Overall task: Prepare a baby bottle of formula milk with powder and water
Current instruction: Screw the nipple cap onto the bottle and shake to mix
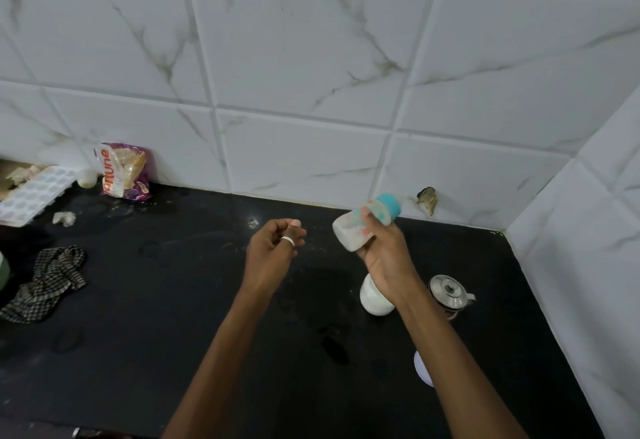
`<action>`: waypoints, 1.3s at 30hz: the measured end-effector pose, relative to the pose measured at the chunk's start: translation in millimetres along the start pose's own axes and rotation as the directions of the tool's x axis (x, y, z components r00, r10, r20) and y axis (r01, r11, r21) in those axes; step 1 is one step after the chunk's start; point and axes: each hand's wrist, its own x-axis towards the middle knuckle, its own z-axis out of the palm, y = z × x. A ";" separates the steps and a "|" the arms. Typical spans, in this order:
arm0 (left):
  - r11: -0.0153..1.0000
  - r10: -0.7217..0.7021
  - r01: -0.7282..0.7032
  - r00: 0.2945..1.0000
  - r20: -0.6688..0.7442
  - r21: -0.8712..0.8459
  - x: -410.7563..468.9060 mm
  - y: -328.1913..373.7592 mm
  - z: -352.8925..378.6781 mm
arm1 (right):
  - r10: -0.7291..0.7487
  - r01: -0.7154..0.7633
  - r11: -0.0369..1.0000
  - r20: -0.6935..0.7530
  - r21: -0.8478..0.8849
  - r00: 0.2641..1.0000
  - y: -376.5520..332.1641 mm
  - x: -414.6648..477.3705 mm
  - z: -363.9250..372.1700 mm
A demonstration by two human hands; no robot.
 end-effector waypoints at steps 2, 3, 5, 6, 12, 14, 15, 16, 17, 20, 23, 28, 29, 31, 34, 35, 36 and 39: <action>1.000 0.001 -0.001 1.000 0.003 -0.005 -0.5 1.3 -0.2 | 0.064 -0.050 0.977 0.058 -0.206 0.996 0.9 -5.8 2.1; 1.000 -0.001 0.001 1.000 0.005 -0.005 -0.2 1.7 -0.3 | 0.111 -0.078 0.956 0.101 -0.282 0.989 2.2 -8.0 1.9; 1.000 0.000 0.000 1.000 0.006 -0.002 -0.3 2.1 -0.8 | 0.074 -0.043 0.964 0.110 -0.262 0.991 0.5 -8.2 2.8; 1.000 0.000 0.000 1.000 0.003 -0.004 -0.5 1.6 -0.3 | 0.034 -0.024 0.989 0.062 -0.148 0.997 -0.9 -6.3 3.1; 1.000 0.001 -0.001 1.000 0.008 0.012 -1.2 0.7 -2.2 | 0.098 -0.061 0.958 0.123 -0.280 0.988 1.5 -9.1 0.2; 1.000 0.002 -0.002 1.000 0.007 0.015 -1.6 1.3 -1.5 | 0.030 -0.023 0.992 0.061 -0.125 0.998 0.2 -8.1 2.5; 1.000 0.000 0.000 1.000 0.001 0.009 -2.0 0.7 -1.4 | -0.005 0.005 1.000 0.008 -0.014 1.000 0.8 -6.5 2.8; 1.000 -0.003 0.003 1.000 -0.004 0.002 -2.6 0.5 -1.4 | -0.024 0.024 0.999 -0.019 0.030 1.000 1.2 -5.7 3.2; 1.000 -0.005 0.005 1.000 -0.003 0.002 -2.8 0.3 -2.0 | -0.012 0.012 1.000 -0.010 -0.003 1.000 1.7 -6.7 4.7; 1.000 -0.004 0.004 1.000 0.005 0.009 -1.6 0.6 -3.0 | 0.083 -0.065 0.975 0.074 -0.212 0.994 4.8 -11.1 2.5; 1.000 -0.002 0.002 1.000 -0.005 0.007 -0.9 -0.1 -1.2 | -0.018 0.018 1.000 -0.018 0.014 1.000 -1.8 -6.9 3.9; 1.000 -0.001 0.001 1.000 0.013 0.023 0.1 -1.3 -0.4 | 0.067 -0.055 0.980 0.059 -0.191 0.996 -1.3 -10.3 7.5; 1.000 -0.001 0.000 1.000 0.013 0.024 0.2 -0.8 -0.6 | 0.034 -0.026 0.986 0.049 -0.163 0.998 -2.1 -9.7 9.0; 1.000 0.001 -0.001 1.000 0.006 0.015 -0.4 -0.6 0.1 | -0.019 0.019 0.999 -0.019 0.043 1.000 -3.9 -6.7 9.7; 1.000 0.006 -0.006 1.000 0.008 0.012 -0.6 -0.4 -1.0 | 0.056 -0.056 0.997 0.006 -0.053 0.998 -3.2 -10.0 13.7; 1.000 0.006 -0.006 1.000 0.008 0.010 -0.1 -0.2 -0.8 | 0.089 -0.085 0.987 0.028 -0.134 0.996 -1.4 -10.8 13.3; 1.000 0.004 -0.004 1.000 0.007 0.009 0.1 0.3 -0.9 | 0.095 -0.088 0.985 0.042 -0.148 0.995 -1.5 -11.0 13.0; 1.000 0.010 -0.010 1.000 0.005 0.008 -0.6 0.7 -0.4 | 0.007 -0.006 0.999 -0.020 0.053 1.000 -6.0 -7.0 15.6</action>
